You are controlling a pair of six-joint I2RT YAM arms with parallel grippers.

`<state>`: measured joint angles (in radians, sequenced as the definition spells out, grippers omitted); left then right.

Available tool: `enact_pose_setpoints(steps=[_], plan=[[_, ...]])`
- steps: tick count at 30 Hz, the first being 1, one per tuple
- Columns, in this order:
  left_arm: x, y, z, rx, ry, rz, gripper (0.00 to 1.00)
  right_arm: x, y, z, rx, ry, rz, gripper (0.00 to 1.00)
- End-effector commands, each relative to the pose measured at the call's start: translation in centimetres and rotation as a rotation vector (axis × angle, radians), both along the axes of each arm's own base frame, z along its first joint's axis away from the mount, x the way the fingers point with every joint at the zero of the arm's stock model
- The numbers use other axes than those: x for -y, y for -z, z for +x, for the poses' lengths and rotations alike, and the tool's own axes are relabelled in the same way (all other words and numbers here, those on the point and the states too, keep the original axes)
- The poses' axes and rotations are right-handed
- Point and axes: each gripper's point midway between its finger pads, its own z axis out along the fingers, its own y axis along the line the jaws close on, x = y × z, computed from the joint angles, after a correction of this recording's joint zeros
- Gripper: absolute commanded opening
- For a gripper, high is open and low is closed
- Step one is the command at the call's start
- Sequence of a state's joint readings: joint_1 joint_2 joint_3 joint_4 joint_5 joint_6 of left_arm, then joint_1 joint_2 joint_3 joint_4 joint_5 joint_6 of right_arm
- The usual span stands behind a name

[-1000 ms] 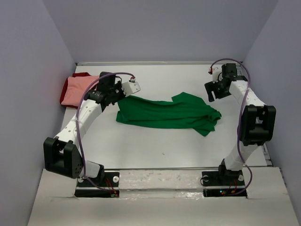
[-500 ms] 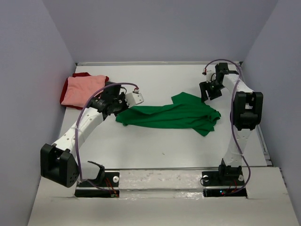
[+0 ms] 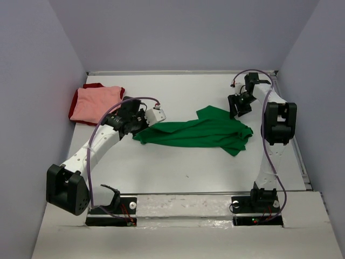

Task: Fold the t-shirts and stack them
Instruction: Flatten the tshirt out

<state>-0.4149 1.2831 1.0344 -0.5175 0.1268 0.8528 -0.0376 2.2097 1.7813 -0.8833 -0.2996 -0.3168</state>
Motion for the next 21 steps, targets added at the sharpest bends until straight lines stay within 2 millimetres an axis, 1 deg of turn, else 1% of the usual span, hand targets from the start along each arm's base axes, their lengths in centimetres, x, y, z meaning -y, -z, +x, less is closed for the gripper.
enact_pose_setpoints(steps=[1, 3, 5, 6, 9, 10, 12, 14, 15, 19, 21], plan=[[-0.2, -0.5, -0.6, 0.017, -0.014, -0.012, 0.00, -0.7, 0.1, 0.0, -0.025, -0.007, 0.030, 0.56], [-0.3, -0.5, -0.7, 0.016, -0.017, -0.011, 0.00, -0.7, 0.4, -0.3, -0.036, -0.011, 0.032, 0.49], [-0.2, -0.5, -0.7, 0.018, -0.013, -0.014, 0.00, -0.9, 0.4, -0.6, -0.044, -0.016, 0.042, 0.45], [-0.2, -0.6, -0.8, 0.018, -0.013, -0.014, 0.00, -1.0, 0.5, -0.9, -0.054, -0.018, 0.047, 0.40], [-0.2, -0.6, -0.9, 0.015, -0.011, -0.017, 0.00, -1.9, 0.3, -1.6, -0.074, -0.043, 0.074, 0.34], [-0.2, -0.7, -0.9, 0.016, -0.011, -0.018, 0.00, -2.0, -0.1, -1.8, -0.071, -0.048, 0.083, 0.33], [-0.2, -0.7, -1.0, 0.017, -0.010, -0.019, 0.00, -2.2, -0.2, -2.2, -0.074, -0.057, 0.094, 0.24], [-0.2, -0.8, -1.0, 0.020, -0.013, -0.021, 0.00, -2.4, -1.0, -2.3, -0.059, -0.064, 0.105, 0.12], [-0.2, -0.7, -1.1, 0.019, -0.011, -0.023, 0.00, -2.4, -1.2, -2.3, -0.057, -0.064, 0.105, 0.00], [-0.2, -1.0, -1.2, 0.024, -0.015, -0.033, 0.00, -2.5, -2.6, -1.9, -0.031, -0.066, 0.106, 0.00], [-0.2, -1.1, -1.3, 0.025, -0.013, -0.034, 0.00, -2.4, -3.7, -1.2, -0.002, -0.071, 0.102, 0.00]])
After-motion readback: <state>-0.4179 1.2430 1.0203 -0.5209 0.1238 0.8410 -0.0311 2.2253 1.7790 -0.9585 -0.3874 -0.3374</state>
